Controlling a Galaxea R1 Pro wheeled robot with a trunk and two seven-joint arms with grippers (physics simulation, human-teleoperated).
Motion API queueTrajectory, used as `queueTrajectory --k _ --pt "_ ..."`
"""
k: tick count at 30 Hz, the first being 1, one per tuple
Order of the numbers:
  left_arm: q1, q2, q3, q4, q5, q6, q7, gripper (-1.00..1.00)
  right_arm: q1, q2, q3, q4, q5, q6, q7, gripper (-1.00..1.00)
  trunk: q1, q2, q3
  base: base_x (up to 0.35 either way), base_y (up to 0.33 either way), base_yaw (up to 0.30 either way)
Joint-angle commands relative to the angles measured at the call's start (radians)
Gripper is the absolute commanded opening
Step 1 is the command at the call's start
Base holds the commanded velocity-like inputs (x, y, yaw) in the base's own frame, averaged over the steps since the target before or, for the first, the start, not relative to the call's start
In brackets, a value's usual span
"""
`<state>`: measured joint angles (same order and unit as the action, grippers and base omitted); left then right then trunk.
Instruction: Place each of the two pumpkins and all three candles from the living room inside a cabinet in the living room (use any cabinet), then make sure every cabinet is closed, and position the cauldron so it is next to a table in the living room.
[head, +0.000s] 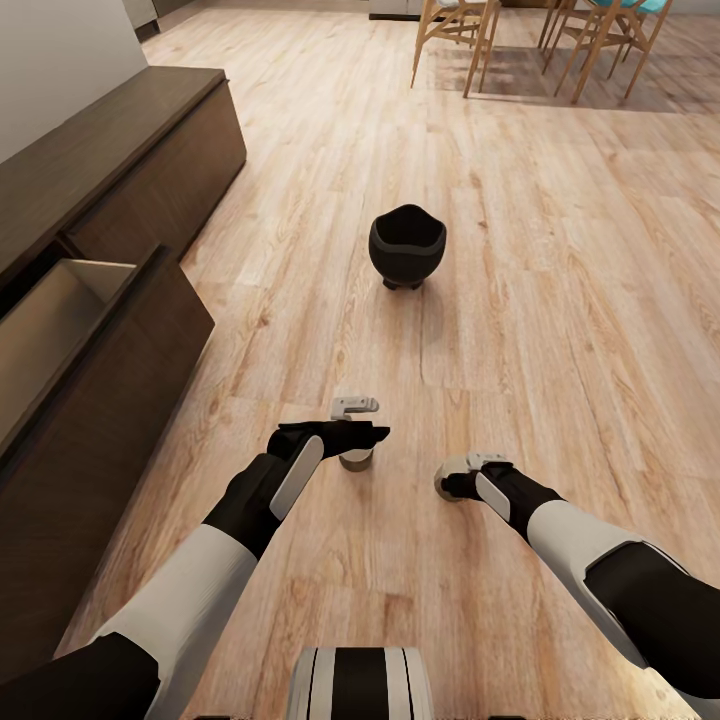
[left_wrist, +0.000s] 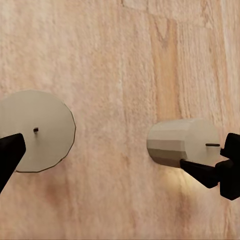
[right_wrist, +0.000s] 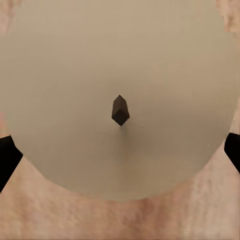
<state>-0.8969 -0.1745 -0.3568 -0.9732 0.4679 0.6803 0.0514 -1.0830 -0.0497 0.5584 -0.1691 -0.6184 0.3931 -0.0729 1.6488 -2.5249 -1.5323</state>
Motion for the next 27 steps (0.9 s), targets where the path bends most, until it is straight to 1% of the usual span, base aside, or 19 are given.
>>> queueTrajectory --k 1,2,20,21,27 --pt "0.000 0.000 -0.001 -0.001 0.008 0.004 0.005 1.00 0.000 -0.001 0.008 -0.004 -0.011 0.006 -0.007 1.00 0.000 -0.001 -0.005 0.000 0.000 0.000" --pt "0.000 0.000 -0.001 -0.001 0.008 0.004 0.005 1.00 0.000 -0.001 0.008 -0.003 -0.011 0.006 -0.007 1.00 0.001 -0.001 -0.008 0.000 0.000 0.000" --pt "0.000 0.000 -0.001 -0.001 0.008 0.004 0.005 1.00 0.000 -0.001 0.008 -0.004 -0.011 0.004 -0.007 1.00 0.001 -0.001 -0.008 0.000 0.000 0.000" --pt "0.000 0.000 -0.001 -0.001 0.008 0.004 0.005 1.00 0.000 -0.001 0.008 -0.004 -0.011 0.004 -0.007 -1.00 0.001 -0.001 -0.008 0.000 0.000 0.000" --pt "0.000 0.000 -0.001 -0.001 0.008 0.004 0.005 1.00 0.000 -0.002 0.008 -0.004 -0.011 0.004 -0.007 -1.00 0.001 -0.001 -0.008 0.000 0.000 0.000"
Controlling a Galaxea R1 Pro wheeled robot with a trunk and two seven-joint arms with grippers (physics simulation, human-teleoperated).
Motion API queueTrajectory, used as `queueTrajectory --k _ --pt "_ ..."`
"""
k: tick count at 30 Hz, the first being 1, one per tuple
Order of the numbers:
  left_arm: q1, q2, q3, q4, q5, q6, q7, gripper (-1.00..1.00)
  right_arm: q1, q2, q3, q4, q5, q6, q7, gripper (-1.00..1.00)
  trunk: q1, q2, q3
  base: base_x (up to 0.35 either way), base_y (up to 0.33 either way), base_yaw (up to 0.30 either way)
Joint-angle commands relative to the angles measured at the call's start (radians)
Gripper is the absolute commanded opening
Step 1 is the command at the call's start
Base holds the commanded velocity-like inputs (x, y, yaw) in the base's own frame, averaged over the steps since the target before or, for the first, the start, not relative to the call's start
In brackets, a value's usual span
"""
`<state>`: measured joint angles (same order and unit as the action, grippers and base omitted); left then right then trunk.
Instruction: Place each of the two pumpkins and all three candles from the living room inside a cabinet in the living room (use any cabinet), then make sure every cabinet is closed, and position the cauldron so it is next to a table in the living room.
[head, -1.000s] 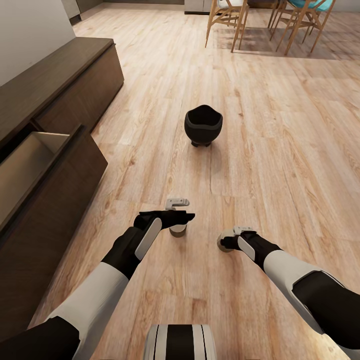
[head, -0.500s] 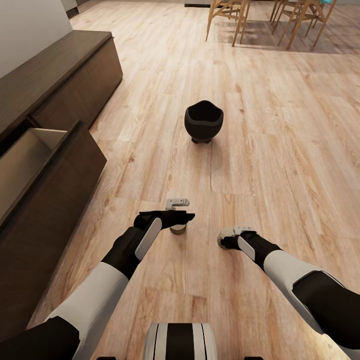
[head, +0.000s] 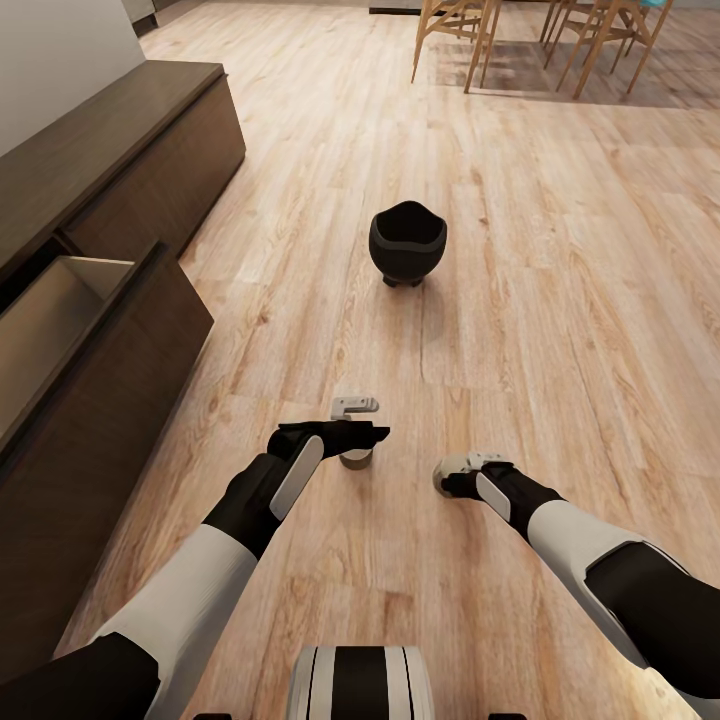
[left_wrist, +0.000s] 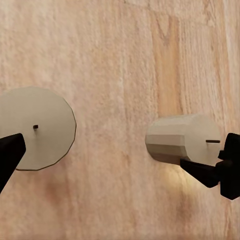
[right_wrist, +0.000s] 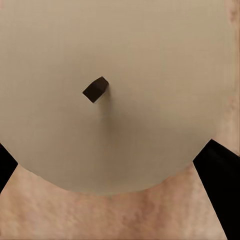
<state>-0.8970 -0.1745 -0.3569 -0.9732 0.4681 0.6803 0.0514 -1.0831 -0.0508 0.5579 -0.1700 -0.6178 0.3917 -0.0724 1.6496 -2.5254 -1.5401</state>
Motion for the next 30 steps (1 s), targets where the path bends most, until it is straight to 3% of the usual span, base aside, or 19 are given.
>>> queueTrajectory --k 1,30 --pt "0.000 0.000 -0.001 -0.001 0.007 0.004 0.005 1.00 0.000 -0.001 0.008 -0.003 -0.011 0.006 -0.007 -1.00 0.000 0.000 -0.001 0.000 0.000 0.000" --pt "0.000 0.000 -0.001 -0.001 0.007 0.004 0.005 1.00 0.000 -0.001 0.008 -0.003 -0.011 0.006 -0.007 -1.00 0.000 0.000 -0.001 0.000 0.000 0.000"
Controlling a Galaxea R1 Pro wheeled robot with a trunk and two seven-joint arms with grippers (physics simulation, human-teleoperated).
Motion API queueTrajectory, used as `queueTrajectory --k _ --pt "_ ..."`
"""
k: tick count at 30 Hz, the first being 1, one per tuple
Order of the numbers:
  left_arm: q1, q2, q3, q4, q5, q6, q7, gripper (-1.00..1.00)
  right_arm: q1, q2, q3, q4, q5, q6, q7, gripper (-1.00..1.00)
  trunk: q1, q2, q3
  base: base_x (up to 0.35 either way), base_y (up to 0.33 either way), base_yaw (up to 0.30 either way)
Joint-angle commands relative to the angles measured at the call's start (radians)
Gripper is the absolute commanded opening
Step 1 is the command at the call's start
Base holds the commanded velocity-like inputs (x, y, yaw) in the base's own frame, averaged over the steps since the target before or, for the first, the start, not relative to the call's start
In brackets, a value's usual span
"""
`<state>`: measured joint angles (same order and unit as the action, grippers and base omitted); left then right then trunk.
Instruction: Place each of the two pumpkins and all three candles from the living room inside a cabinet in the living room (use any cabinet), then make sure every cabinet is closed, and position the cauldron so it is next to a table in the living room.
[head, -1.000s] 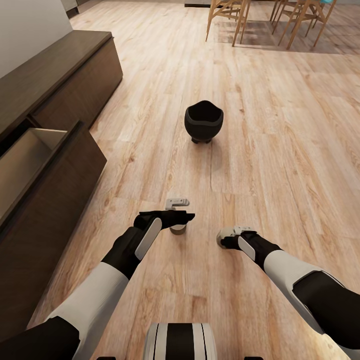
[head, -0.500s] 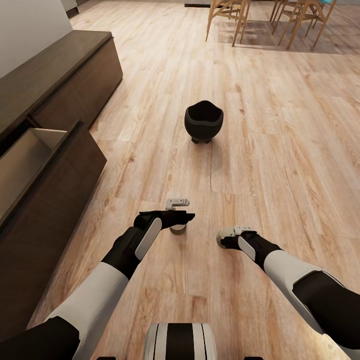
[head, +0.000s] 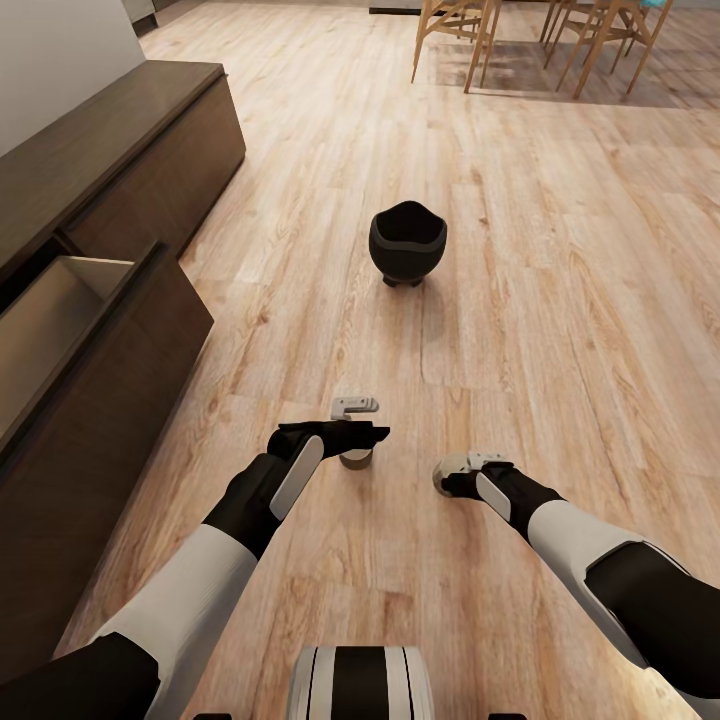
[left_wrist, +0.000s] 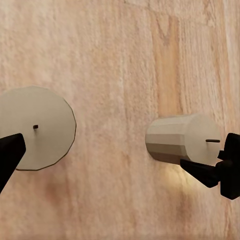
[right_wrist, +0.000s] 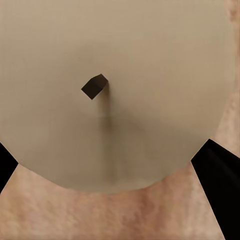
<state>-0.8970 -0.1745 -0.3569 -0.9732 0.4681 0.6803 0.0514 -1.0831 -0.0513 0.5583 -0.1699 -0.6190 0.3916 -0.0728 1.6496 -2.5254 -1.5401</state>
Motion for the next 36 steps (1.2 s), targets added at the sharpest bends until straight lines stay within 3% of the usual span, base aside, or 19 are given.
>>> queueTrajectory --k 1,15,36 --pt "0.000 0.000 -0.001 -0.001 0.007 0.004 0.005 1.00 0.000 -0.001 0.008 -0.003 -0.010 0.006 -0.007 -1.00 0.000 0.000 -0.001 0.000 0.000 0.000" --pt "0.000 0.000 -0.001 -0.001 0.007 0.004 0.005 1.00 0.000 -0.001 0.008 -0.003 -0.010 0.006 -0.007 -1.00 0.000 0.000 -0.001 0.000 0.000 0.000" --pt "0.000 0.000 -0.002 0.024 0.007 0.004 0.007 1.00 0.000 -0.003 0.007 -0.004 -0.011 0.005 -0.007 -1.00 -0.010 0.005 0.081 0.000 0.000 0.000"
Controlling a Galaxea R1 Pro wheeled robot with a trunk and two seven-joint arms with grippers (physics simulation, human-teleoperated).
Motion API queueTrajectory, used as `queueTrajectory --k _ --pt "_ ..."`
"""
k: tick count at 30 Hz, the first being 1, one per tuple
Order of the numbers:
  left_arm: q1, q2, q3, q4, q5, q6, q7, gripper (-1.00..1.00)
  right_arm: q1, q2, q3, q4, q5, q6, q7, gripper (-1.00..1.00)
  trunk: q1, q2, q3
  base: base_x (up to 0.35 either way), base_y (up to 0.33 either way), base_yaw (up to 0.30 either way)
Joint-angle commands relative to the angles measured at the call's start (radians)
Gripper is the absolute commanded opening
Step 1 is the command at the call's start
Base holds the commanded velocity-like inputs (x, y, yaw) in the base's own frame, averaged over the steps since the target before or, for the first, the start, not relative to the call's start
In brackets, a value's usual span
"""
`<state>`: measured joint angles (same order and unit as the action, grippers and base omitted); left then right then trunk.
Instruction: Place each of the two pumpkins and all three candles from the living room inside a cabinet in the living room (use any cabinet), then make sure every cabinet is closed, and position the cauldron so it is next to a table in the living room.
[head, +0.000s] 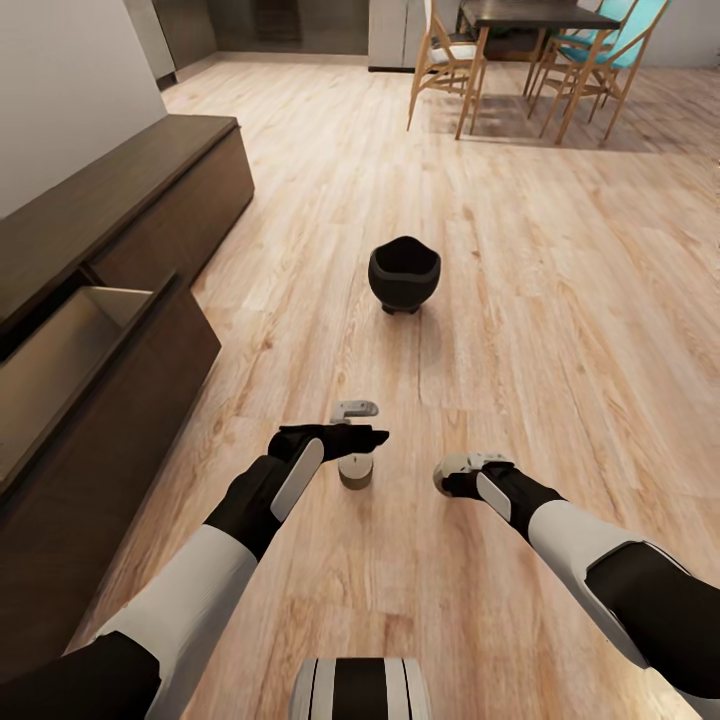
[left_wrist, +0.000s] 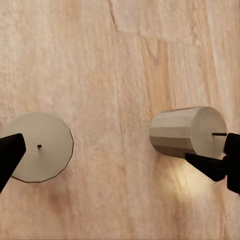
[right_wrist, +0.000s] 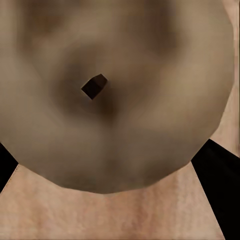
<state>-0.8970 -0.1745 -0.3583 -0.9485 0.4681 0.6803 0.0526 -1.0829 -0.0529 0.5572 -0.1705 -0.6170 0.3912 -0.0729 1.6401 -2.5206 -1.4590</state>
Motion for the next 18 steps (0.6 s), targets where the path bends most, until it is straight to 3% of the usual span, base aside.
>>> queueTrajectory --k 1,6,13,18 --pt "0.000 0.000 -0.001 0.000 0.007 0.004 0.006 1.00 0.000 -0.001 0.008 -0.003 -0.013 0.005 -0.007 -1.00 -0.001 0.000 0.003 0.000 0.000 0.000" --pt "0.000 0.000 -0.001 0.004 0.007 0.004 0.006 1.00 0.000 -0.002 0.007 -0.006 -0.013 -0.015 -0.007 -1.00 -0.003 0.001 0.023 0.000 0.000 0.000" --pt "0.000 0.000 0.001 0.017 0.006 0.005 0.017 1.00 0.000 -0.003 0.006 -0.013 -0.013 -0.041 -0.001 -1.00 -0.003 0.001 0.023 0.000 0.000 0.000" --pt "0.000 0.000 0.005 0.029 0.006 0.015 0.070 1.00 0.000 -0.006 0.001 -0.048 -0.014 -0.043 0.036 -1.00 -0.003 0.001 0.023 0.000 0.000 0.000"
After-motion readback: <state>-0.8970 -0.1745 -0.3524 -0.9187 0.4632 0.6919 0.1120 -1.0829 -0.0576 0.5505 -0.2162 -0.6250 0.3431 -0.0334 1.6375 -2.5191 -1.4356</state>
